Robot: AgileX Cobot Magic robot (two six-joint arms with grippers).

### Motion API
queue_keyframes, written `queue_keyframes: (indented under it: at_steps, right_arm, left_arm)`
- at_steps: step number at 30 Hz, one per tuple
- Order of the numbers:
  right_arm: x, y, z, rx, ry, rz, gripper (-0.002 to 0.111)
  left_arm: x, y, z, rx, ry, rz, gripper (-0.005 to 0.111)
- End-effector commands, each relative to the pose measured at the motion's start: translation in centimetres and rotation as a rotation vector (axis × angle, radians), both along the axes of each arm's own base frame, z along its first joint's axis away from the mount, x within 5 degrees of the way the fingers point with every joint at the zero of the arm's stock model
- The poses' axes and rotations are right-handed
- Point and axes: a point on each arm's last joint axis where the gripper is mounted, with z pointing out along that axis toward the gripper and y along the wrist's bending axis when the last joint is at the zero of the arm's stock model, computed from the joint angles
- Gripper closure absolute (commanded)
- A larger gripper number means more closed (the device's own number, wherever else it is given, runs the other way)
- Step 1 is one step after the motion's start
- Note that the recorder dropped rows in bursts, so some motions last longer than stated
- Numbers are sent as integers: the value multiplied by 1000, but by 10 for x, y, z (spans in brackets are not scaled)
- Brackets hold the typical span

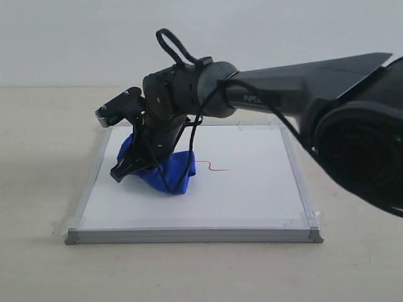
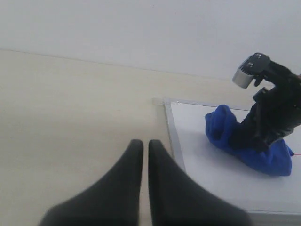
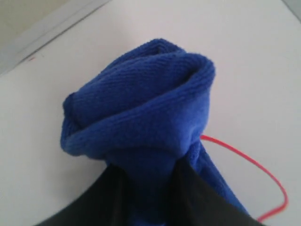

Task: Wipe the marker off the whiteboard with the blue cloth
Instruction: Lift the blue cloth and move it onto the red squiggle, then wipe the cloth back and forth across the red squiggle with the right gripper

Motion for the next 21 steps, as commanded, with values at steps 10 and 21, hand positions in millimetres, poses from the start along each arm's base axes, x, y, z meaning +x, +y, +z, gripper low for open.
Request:
queue_keyframes:
  at_steps: [10,21]
  right_arm:
    - [38,-8,-35,-46,41,-166,108]
    - [53,-27,-21,116,119,-296,108]
  left_arm:
    - [0,0,-1,9,2,2,102]
    - [0,0,-1,9,2,2,102]
